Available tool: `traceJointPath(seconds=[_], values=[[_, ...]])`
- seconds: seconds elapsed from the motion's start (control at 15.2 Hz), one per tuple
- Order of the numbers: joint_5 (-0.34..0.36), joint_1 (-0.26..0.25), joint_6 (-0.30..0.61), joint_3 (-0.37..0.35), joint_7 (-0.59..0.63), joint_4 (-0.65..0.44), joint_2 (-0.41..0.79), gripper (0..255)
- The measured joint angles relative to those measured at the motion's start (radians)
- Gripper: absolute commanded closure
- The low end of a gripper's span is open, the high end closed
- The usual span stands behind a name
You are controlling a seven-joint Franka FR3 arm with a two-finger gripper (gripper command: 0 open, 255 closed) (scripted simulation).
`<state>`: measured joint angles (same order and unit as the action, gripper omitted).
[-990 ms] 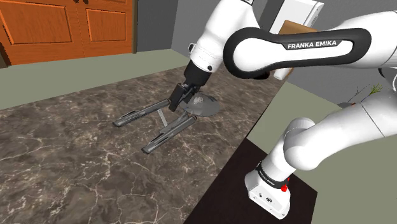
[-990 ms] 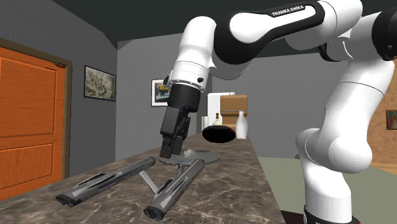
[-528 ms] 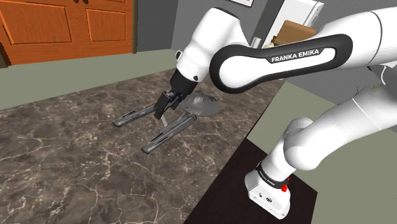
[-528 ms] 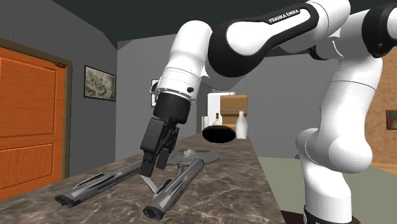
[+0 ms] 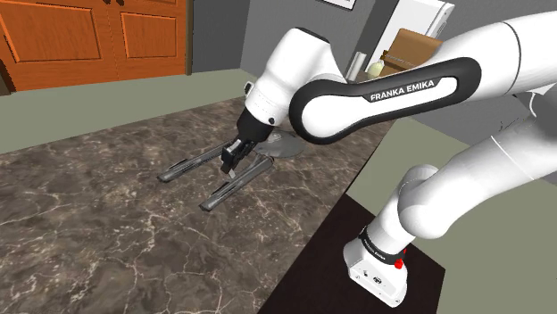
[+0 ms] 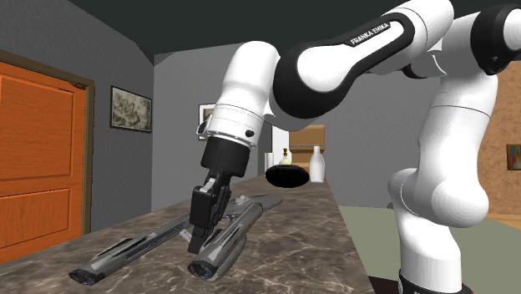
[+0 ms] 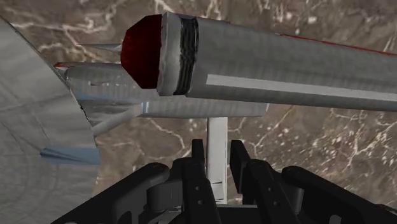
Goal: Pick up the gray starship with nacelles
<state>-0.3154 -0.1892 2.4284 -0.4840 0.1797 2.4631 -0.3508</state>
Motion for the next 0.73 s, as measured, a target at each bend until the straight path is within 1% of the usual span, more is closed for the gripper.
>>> traceJointPath(seconds=[0.46,0.73], values=[[0.001,0.000,0.001,-0.001,0.001,0.000,0.002,255],[0.002,0.001,-0.045,0.009,0.001,-0.026,-0.018,255]])
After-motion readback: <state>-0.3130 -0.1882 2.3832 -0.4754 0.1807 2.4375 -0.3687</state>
